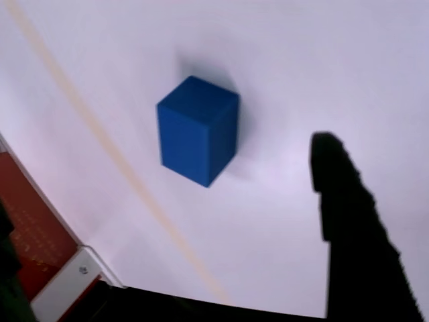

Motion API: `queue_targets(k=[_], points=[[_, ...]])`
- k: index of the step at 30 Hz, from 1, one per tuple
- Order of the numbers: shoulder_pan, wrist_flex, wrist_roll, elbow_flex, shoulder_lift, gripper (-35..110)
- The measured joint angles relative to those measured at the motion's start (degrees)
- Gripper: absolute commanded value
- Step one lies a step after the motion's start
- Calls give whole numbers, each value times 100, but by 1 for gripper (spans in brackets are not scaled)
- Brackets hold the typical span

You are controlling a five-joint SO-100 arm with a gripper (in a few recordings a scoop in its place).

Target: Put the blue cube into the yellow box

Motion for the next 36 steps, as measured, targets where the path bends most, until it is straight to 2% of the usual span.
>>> queue_targets(k=[17, 28, 36], points=[[-1986, 264, 1925, -2496, -3577, 63], [-2602, 264, 2373, -3665, -5001, 61], [-2936, 114, 2540, -3920, -5572, 58]])
